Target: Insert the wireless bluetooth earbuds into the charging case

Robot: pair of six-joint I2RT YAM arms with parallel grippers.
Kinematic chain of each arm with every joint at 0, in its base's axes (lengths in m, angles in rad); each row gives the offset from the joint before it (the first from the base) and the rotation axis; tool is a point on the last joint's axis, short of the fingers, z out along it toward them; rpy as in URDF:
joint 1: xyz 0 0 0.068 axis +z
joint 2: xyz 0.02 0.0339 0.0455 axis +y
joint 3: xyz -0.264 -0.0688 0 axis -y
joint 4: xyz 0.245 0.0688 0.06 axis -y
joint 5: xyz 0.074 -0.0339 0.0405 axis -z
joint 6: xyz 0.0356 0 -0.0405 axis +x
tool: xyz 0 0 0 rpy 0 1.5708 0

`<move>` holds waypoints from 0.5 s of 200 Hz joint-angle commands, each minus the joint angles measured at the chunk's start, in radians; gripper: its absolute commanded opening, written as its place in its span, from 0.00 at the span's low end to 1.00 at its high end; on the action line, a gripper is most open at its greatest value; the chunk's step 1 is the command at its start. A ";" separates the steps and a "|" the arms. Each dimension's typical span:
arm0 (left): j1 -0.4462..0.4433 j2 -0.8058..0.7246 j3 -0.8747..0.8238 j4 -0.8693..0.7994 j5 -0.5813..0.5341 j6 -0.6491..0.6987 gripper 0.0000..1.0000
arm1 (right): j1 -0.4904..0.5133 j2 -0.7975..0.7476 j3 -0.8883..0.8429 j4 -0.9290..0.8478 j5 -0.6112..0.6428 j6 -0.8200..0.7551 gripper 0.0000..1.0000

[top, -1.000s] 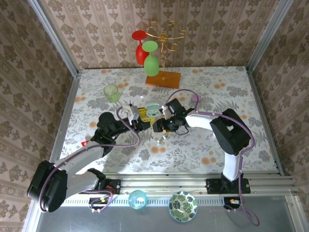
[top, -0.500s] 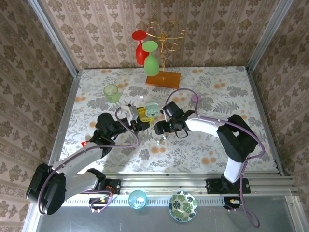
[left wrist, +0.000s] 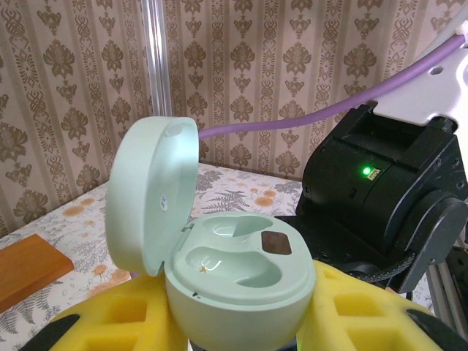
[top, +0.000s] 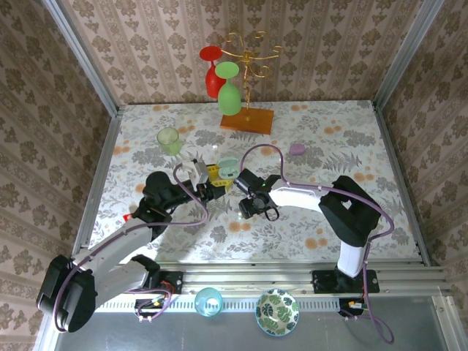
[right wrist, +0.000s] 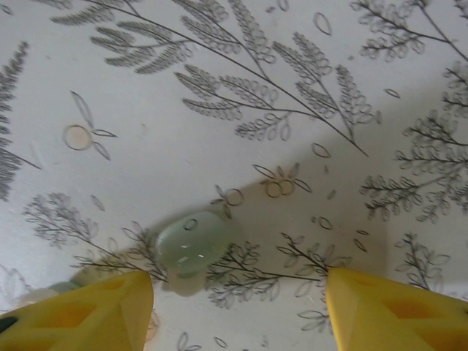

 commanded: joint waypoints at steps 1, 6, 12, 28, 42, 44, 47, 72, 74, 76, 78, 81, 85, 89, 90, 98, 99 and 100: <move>-0.007 -0.018 0.021 0.000 -0.007 0.027 0.24 | 0.001 0.014 0.034 -0.056 0.085 -0.020 0.62; -0.007 -0.018 0.021 -0.001 -0.007 0.028 0.24 | 0.000 0.014 0.033 -0.056 0.090 -0.023 0.62; -0.007 -0.018 0.021 -0.003 -0.008 0.030 0.24 | 0.001 0.015 0.034 -0.083 0.097 -0.024 0.61; -0.007 -0.018 0.020 -0.002 -0.008 0.029 0.24 | -0.001 0.009 0.034 -0.091 0.118 -0.030 0.60; -0.007 -0.019 0.018 -0.003 -0.008 0.029 0.24 | -0.004 0.009 0.040 -0.109 0.146 -0.030 0.59; -0.007 -0.019 0.018 -0.003 -0.007 0.029 0.24 | -0.005 0.009 0.041 -0.111 0.150 -0.029 0.58; -0.007 -0.019 0.018 -0.001 -0.008 0.028 0.24 | -0.008 0.007 0.042 -0.113 0.156 -0.028 0.58; -0.007 -0.020 0.017 -0.001 -0.010 0.029 0.24 | -0.018 -0.009 0.040 -0.093 0.152 -0.017 0.56; -0.006 -0.021 0.016 -0.002 -0.010 0.029 0.24 | -0.017 -0.010 0.040 -0.090 0.150 -0.017 0.56; -0.007 -0.020 0.017 -0.003 -0.010 0.030 0.24 | -0.016 -0.013 0.039 -0.088 0.147 -0.018 0.56; -0.007 -0.020 0.017 -0.002 -0.010 0.029 0.24 | -0.016 -0.015 0.038 -0.085 0.144 -0.019 0.56; -0.006 -0.021 0.016 -0.003 -0.009 0.029 0.24 | -0.017 -0.018 0.038 -0.079 0.139 -0.018 0.56; -0.007 -0.022 0.017 -0.003 -0.010 0.031 0.24 | -0.016 -0.021 0.036 -0.075 0.133 -0.016 0.56; -0.007 -0.022 0.017 -0.003 -0.009 0.031 0.24 | -0.016 -0.029 0.034 -0.069 0.128 -0.018 0.56; -0.007 -0.023 0.017 -0.003 -0.009 0.030 0.24 | -0.016 -0.031 0.035 -0.068 0.127 -0.018 0.56; -0.007 -0.025 0.016 -0.005 -0.010 0.032 0.24 | -0.016 -0.044 0.028 -0.053 0.104 -0.028 0.57; -0.007 -0.025 0.016 -0.005 -0.010 0.032 0.24 | -0.015 -0.045 0.027 -0.044 0.100 -0.030 0.57; -0.006 -0.025 0.016 -0.005 -0.010 0.033 0.24 | -0.015 -0.047 0.025 -0.037 0.096 -0.032 0.57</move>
